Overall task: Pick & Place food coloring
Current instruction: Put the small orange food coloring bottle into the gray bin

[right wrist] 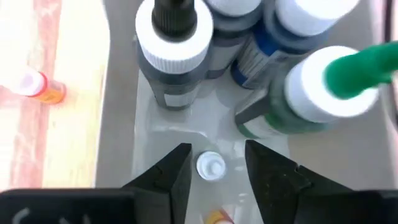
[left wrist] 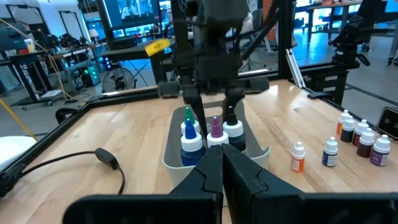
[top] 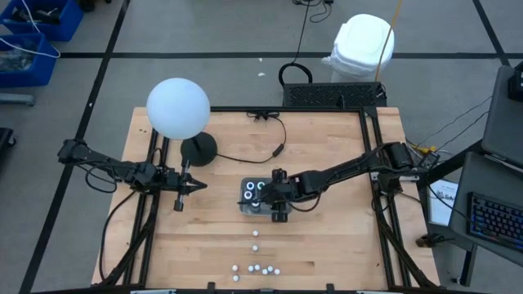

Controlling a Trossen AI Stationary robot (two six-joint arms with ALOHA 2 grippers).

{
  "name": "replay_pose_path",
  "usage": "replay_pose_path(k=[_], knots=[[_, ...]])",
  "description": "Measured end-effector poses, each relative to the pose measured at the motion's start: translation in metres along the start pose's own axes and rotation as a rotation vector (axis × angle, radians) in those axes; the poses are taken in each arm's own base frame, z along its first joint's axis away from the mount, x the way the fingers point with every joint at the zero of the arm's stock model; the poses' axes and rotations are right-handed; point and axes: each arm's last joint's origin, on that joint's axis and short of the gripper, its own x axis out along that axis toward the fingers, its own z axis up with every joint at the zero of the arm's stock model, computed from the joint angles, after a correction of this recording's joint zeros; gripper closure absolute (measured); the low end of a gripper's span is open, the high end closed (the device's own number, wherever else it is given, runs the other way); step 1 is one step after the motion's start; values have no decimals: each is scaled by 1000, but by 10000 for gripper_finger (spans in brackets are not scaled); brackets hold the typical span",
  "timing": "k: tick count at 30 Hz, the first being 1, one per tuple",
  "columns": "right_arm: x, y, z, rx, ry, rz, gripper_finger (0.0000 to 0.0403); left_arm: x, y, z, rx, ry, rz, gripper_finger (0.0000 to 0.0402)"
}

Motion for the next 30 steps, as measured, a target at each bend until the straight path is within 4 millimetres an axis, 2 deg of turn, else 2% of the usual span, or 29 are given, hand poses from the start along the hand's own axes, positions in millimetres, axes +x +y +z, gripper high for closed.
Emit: replay_pose_path(k=[4, 8, 11, 14, 19, 22, 27, 30], knots=[[-18, -2, 4, -8, -25, 2, 255, 0, 0, 0, 0, -1, 0, 394], [-45, -5, 7, -26, -53, 14, 259, 0, 0, 0, 0, -1, 0, 394], [-67, -4, 6, -63, -88, 23, 270, 0, 0, 0, 0, 0, 0, 394], [-88, -2, -4, -119, -193, 47, 292, 0, 0, 0, -5, 0, 0, 394], [-115, -15, -42, -102, -375, 172, 355, 0, 0, 0, 16, 2, 0, 394], [-125, -28, -73, -26, -469, 179, 393, 0, 0, 0, 19, 4, 0, 394], [-133, -38, -111, 57, -694, 234, 394, 0, 0, -1, 21, 9, -1, 394], [-136, -38, -133, 41, -752, 247, 401, 0, 0, -1, 19, 9, 2, 394]])
